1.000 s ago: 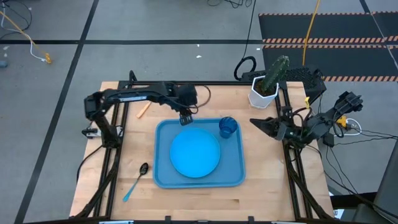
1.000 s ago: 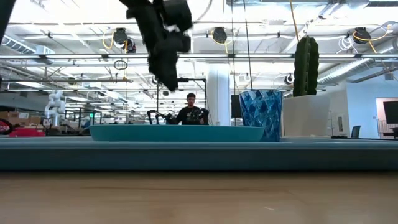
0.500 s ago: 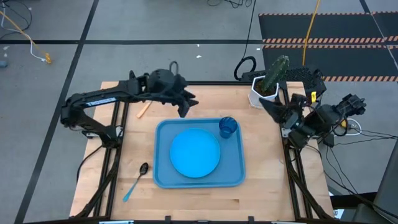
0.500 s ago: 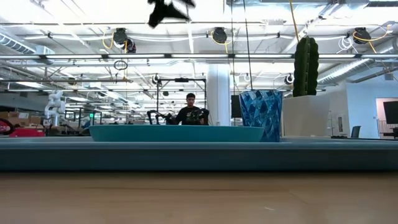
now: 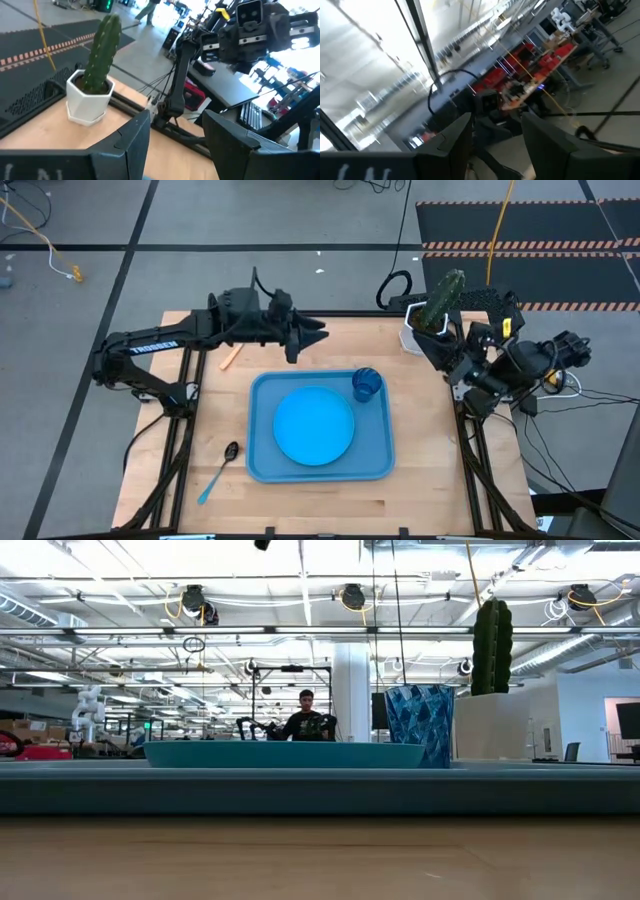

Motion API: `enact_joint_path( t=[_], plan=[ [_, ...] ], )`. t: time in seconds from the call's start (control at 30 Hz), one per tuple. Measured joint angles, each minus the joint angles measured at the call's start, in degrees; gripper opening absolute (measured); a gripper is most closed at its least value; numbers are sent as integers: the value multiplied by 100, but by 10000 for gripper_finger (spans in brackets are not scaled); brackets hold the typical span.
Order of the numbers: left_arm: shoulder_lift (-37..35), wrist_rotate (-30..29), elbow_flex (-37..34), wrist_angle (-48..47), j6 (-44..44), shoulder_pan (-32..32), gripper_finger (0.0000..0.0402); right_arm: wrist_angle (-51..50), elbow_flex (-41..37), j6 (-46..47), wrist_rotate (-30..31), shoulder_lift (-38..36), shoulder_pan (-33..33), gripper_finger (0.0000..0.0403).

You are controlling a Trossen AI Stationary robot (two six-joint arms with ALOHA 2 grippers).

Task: Pick and place plate/cup/fork/spoon on tray
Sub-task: Adjust the light blue plate

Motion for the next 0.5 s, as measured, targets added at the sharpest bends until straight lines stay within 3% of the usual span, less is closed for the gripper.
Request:
enact_joint_path(
  t=[0.27,0.5],
  plan=[
    [-228,242,4,741,381,-15,184,-2816,2036,-216,-12,964,-54,167],
    [-655,244,-2,-274,898,26,184,-5123,3437,242,-356,1738,-406,167]
  ],
)
